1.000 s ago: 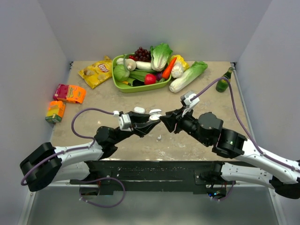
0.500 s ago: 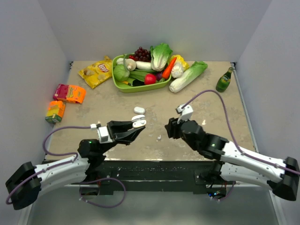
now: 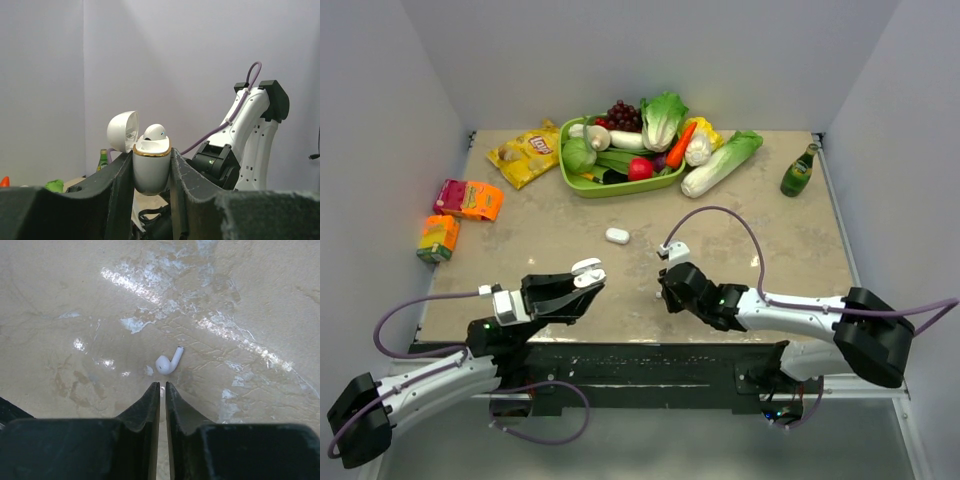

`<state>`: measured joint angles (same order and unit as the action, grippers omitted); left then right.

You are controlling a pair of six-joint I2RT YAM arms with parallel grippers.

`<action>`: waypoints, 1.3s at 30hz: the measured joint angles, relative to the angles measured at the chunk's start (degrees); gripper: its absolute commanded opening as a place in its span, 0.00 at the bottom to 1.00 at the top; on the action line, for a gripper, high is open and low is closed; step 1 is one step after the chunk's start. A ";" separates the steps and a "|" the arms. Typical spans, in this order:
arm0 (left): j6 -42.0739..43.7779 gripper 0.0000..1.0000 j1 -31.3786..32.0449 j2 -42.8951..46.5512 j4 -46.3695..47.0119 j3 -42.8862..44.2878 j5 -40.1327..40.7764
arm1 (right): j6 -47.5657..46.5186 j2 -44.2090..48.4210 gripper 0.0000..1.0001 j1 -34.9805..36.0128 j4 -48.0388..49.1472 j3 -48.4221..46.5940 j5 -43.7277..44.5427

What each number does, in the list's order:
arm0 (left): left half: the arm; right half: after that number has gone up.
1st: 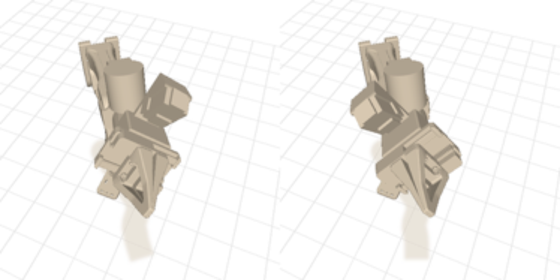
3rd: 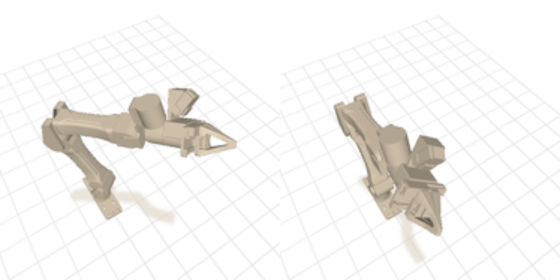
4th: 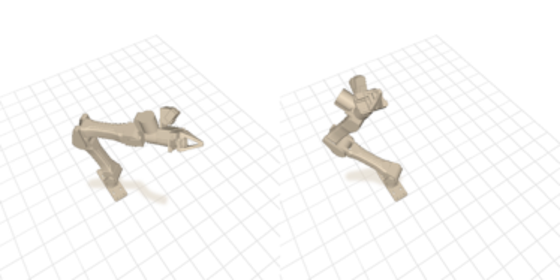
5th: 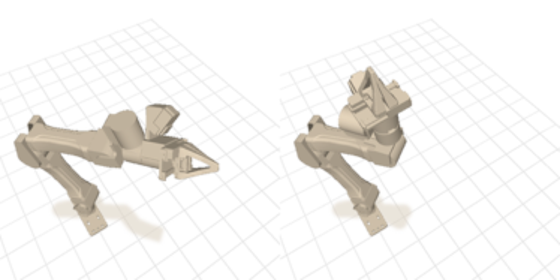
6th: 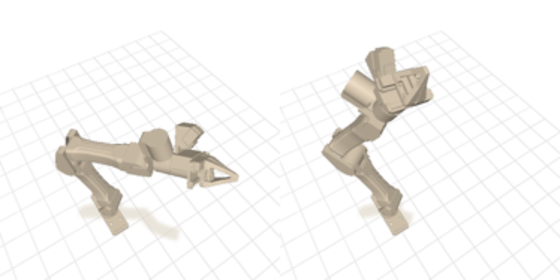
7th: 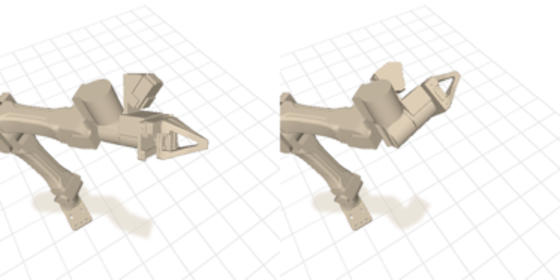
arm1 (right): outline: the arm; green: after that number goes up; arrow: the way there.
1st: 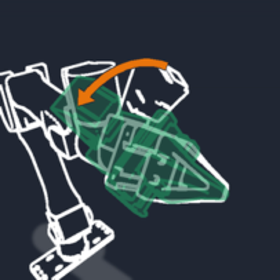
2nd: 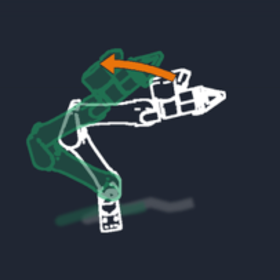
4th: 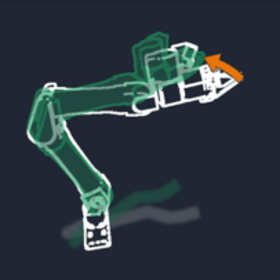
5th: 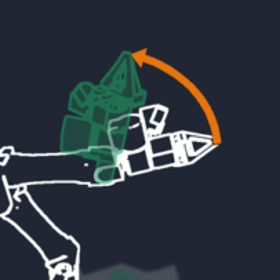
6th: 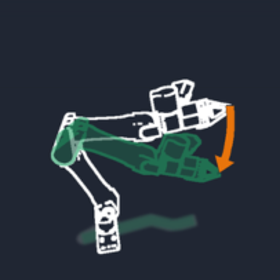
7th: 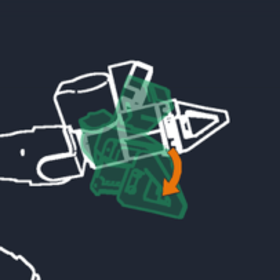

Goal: Insert the wireless bluetooth earbuds into the charging case
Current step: Adjust the earbud at the center of the board.

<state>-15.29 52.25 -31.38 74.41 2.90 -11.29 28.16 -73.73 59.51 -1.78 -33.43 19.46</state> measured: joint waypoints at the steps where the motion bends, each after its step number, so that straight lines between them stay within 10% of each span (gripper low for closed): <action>1: -0.24 0.00 0.00 0.13 0.04 0.00 0.07 | 0.13 -0.37 0.06 0.00 0.37 0.02 -0.35; 28: -2.12 0.00 0.00 -2.27 0.07 0.00 0.26 | 0.98 -10.47 0.04 -6.73 7.34 -0.07 -5.95; 39: -2.12 0.00 0.00 -2.05 0.07 0.00 0.66 | 1.64 -10.69 0.31 -8.41 6.56 -0.57 -3.72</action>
<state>-17.41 52.25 -33.43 74.48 2.90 -10.63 29.80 -84.42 51.09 4.78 -34.00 15.75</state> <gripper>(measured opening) 0.345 0.306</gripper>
